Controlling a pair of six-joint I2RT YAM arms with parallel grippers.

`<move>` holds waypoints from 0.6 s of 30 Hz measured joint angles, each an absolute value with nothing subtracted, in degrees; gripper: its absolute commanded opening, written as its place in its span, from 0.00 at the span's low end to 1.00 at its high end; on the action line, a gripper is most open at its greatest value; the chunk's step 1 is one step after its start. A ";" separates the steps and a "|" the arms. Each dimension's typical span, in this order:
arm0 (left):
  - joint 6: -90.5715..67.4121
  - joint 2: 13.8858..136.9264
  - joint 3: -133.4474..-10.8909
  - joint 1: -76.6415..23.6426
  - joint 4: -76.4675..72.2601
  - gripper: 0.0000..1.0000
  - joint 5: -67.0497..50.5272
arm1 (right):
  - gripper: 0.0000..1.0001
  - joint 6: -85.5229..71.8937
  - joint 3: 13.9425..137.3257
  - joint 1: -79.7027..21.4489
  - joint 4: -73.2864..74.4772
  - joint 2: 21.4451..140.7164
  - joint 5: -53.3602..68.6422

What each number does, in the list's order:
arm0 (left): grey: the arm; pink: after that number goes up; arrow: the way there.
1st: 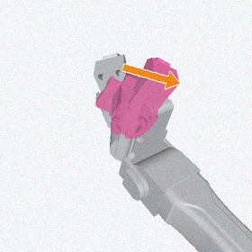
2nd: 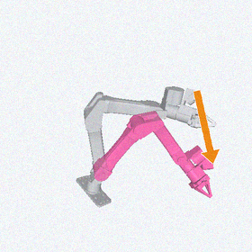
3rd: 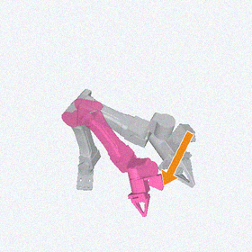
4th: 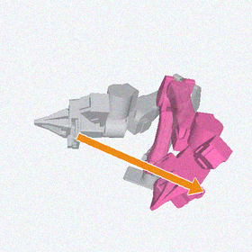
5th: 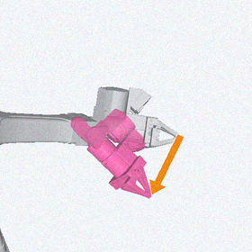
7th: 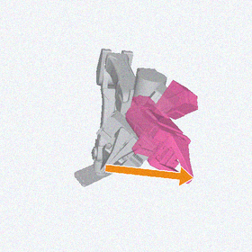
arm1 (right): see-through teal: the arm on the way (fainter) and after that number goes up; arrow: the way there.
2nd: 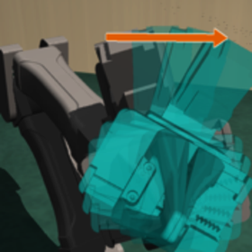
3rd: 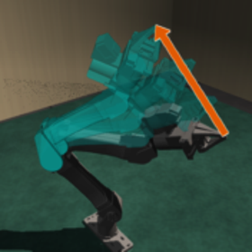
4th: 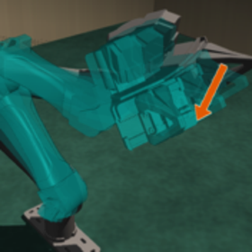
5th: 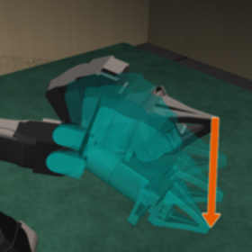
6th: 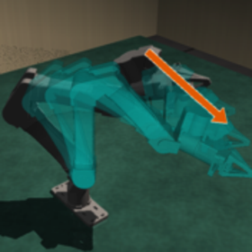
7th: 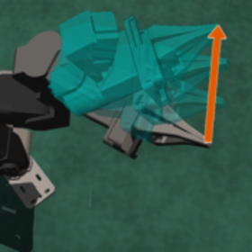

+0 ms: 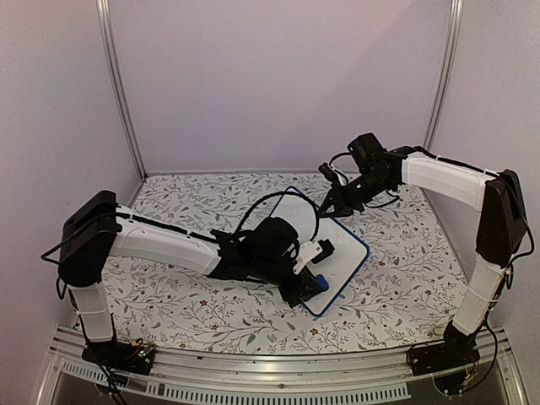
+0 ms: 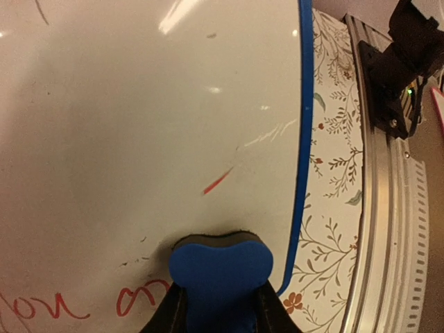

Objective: Erase the whiteboard
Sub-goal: Erase the whiteboard from the whiteboard stand.

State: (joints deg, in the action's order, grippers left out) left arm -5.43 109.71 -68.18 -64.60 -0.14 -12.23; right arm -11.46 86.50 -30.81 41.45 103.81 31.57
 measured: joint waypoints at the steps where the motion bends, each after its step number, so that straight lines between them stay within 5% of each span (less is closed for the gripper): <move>1: -5.50 109.62 -68.14 -64.60 -0.14 0.00 -12.23 | 0.00 -11.46 86.50 -30.81 41.45 103.81 31.57; 18: -2.74 109.60 -80.23 -64.05 5.28 0.00 -8.71 | 0.00 -11.77 86.50 -30.85 41.47 103.81 31.59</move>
